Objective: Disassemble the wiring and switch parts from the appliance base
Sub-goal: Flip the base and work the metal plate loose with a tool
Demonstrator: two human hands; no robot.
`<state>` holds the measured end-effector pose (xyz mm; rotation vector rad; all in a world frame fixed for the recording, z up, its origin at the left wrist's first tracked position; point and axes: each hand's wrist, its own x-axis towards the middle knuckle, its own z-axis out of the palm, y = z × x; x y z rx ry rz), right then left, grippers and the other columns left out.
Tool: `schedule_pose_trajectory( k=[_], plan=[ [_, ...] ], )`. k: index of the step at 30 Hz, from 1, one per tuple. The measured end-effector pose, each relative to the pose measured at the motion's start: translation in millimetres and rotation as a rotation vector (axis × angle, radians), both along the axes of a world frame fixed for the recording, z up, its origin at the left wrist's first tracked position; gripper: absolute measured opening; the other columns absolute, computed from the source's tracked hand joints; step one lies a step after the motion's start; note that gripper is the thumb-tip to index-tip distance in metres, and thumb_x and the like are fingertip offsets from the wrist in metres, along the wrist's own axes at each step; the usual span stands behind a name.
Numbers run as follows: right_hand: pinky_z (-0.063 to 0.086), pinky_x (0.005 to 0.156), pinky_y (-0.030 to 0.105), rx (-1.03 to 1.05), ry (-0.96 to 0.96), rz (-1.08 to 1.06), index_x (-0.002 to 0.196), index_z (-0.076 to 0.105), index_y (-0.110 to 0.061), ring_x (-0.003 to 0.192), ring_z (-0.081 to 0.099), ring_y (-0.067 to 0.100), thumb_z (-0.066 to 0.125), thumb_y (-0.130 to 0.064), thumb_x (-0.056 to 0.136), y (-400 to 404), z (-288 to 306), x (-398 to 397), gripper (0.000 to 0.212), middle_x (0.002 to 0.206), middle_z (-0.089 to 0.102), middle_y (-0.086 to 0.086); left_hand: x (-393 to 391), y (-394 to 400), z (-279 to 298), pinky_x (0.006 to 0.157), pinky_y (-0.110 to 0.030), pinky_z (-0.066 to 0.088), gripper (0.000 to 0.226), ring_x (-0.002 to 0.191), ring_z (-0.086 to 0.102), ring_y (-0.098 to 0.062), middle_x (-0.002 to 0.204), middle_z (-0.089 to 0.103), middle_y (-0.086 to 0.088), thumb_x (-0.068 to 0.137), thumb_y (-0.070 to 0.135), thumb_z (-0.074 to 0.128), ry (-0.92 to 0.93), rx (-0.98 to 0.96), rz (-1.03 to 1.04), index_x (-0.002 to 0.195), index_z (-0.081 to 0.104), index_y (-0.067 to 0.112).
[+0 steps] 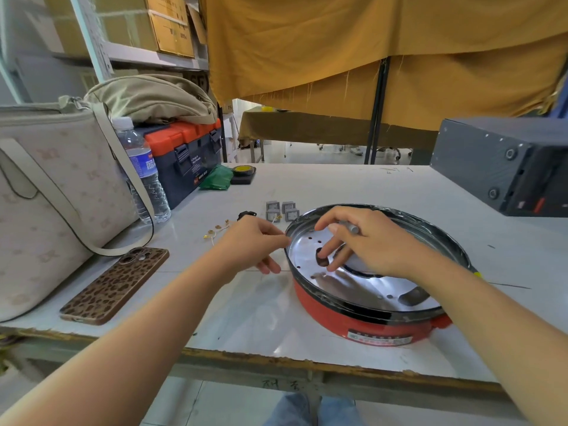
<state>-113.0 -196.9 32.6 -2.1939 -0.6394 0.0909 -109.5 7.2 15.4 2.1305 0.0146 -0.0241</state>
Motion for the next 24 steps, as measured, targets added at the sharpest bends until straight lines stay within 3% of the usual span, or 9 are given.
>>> schedule_pose_trajectory(
  k=[5,10,14,17,18,20,22,24],
  plan=[
    [0.052,0.067,0.01,0.03,0.011,-0.037,0.099,0.061,-0.017,0.073,0.072,0.009,0.041,-0.015,0.101,-14.8,3.0,-5.7,0.021,0.084,0.074,0.004,2.4,-5.3,1.1,0.044,-0.019,0.049,0.012,0.049,0.067,-0.02,0.086,0.07,-0.008,0.083,0.009,0.067,0.048,-0.066,-0.016,0.092,0.069,0.002],
    [0.05,0.068,0.008,0.062,0.036,-0.064,0.1,0.063,-0.013,0.076,0.072,0.008,0.045,-0.013,0.099,-24.3,2.7,-12.4,0.017,0.086,0.074,0.003,1.1,-13.3,1.5,0.047,-0.021,0.051,0.01,0.049,0.067,-0.024,0.06,0.068,-0.015,0.083,-0.002,0.059,0.032,-0.098,0.001,0.089,0.066,-0.006],
    [0.053,0.082,0.021,0.017,-0.079,-0.116,0.102,0.063,-0.019,0.078,0.069,-0.001,0.051,-0.018,0.097,-32.9,3.6,-16.1,0.013,0.084,0.074,-0.008,-1.3,-13.4,5.7,0.045,-0.022,0.051,0.008,0.044,0.065,-0.021,0.052,0.066,-0.01,0.083,-0.003,0.056,-0.074,-0.173,0.077,0.083,0.064,-0.002],
    [0.056,0.076,0.026,0.085,-0.172,-0.181,0.099,0.063,-0.024,0.077,0.069,0.002,0.055,-0.02,0.095,-42.4,10.7,-15.3,0.01,0.084,0.074,-0.006,0.3,-7.8,12.4,0.055,-0.033,0.058,0.004,0.047,0.065,-0.021,0.05,0.066,-0.005,0.086,0.001,0.057,-0.116,-0.242,0.142,0.089,0.06,0.002],
    [0.056,0.072,0.025,0.111,-0.206,-0.205,0.098,0.063,-0.026,0.079,0.07,0.008,0.056,-0.021,0.095,-46.0,13.7,-14.2,0.009,0.085,0.073,-0.003,0.6,-6.4,15.4,0.061,-0.037,0.059,0.006,0.048,0.066,-0.021,0.051,0.067,-0.006,0.086,0.003,0.057,-0.117,-0.276,0.163,0.092,0.058,0.001],
    [0.053,0.066,0.016,0.179,-0.259,-0.256,0.096,0.062,-0.03,0.081,0.07,0.018,0.06,-0.024,0.092,-53.1,19.3,-9.1,0.008,0.084,0.071,0.002,2.2,-5.3,22.4,0.055,-0.031,0.058,0.016,0.05,0.067,-0.022,0.058,0.068,-0.011,0.087,0.004,0.058,-0.106,-0.391,0.197,0.102,0.052,0.0],
    [0.047,0.069,0.012,0.217,-0.295,-0.304,0.097,0.061,-0.031,0.088,0.068,0.013,0.063,-0.025,0.09,-58.5,22.8,-1.1,0.009,0.083,0.07,-0.005,5.3,-8.9,30.1,0.047,-0.023,0.054,0.019,0.051,0.069,-0.023,0.07,0.067,-0.014,0.088,0.004,0.058,-0.091,-0.502,0.207,0.104,0.049,0.004],
    [0.045,0.069,0.007,0.218,-0.307,-0.34,0.103,0.059,-0.03,0.09,0.065,0.006,0.067,-0.026,0.088,-62.2,24.8,8.0,0.017,0.094,0.07,-0.013,12.1,-16.2,36.2,0.047,-0.023,0.055,0.019,0.054,0.069,-0.024,0.079,0.064,-0.014,0.088,0.002,0.056,-0.08,-0.558,0.196,0.105,0.047,0.005]
  ],
)
